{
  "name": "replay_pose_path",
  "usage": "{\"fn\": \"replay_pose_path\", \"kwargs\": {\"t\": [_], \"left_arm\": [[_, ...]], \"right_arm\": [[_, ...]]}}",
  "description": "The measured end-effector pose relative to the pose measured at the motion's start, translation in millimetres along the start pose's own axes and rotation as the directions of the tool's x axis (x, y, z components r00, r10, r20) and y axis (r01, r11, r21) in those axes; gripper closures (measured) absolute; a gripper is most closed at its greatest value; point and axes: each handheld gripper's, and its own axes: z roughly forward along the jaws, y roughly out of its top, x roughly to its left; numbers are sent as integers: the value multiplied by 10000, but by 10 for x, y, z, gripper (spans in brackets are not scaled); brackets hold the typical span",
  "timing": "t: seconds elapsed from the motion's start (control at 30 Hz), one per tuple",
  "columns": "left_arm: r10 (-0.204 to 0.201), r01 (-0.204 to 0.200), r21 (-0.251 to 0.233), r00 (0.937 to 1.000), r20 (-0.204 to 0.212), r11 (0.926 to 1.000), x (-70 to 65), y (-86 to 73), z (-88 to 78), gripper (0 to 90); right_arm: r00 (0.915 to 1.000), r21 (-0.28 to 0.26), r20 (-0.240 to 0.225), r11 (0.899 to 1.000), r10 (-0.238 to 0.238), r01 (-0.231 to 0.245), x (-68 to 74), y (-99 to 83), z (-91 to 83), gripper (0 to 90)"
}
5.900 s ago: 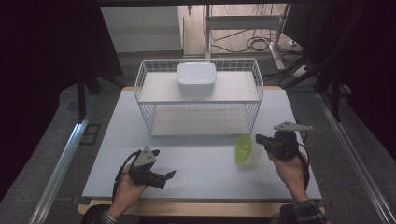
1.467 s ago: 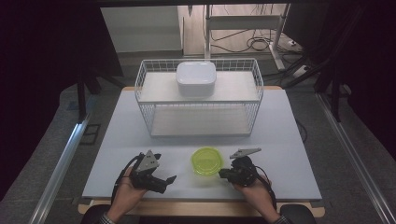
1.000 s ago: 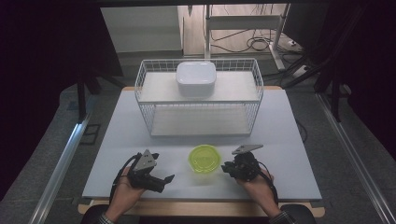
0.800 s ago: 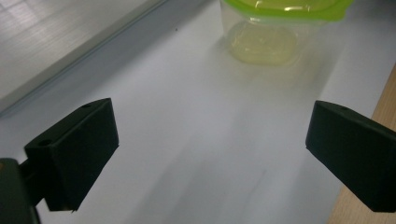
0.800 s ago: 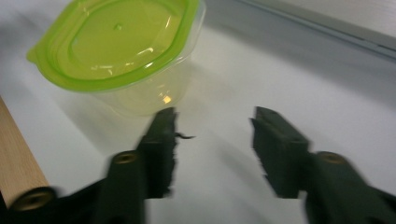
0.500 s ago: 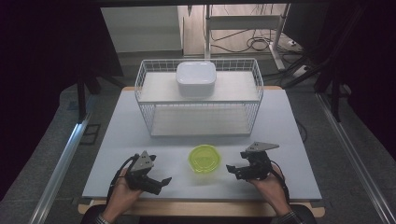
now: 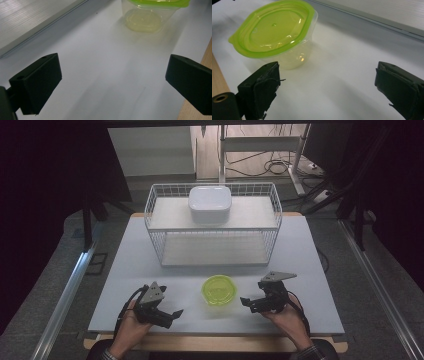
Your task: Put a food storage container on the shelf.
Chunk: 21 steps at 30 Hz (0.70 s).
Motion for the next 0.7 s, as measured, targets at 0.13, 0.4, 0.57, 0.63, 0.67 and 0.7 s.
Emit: {"fn": "replay_pose_path", "kwargs": {"t": [0.13,0.4,0.57,0.63,0.67,0.7], "left_arm": [[73,-73,82,10000,-37,9999,-6,0,12,4],[120,-119,42,9999,-119,9999,-5,5,7,6],[151,-150,63,9998,-118,9999,-11,6,15,6],[168,-168,69,9998,-112,9998,-13,7,15,6],[176,-175,71,9998,-115,9998,-13,7,15,7],[183,-182,71,9998,-115,9998,-14,8,15,7]], "right_arm": [[9997,157,-129,9997,214,-212,40,55,-13,139],[9947,55,-798,9979,654,-652,8,200,6,298],[9910,215,-1107,9970,757,-737,-25,288,82,386],[9875,323,-1283,9956,917,-883,-42,330,123,424],[9860,356,-1340,9948,990,-950,-49,345,138,440],[9840,338,-1452,9945,1033,-994,-57,365,158,461]]}}
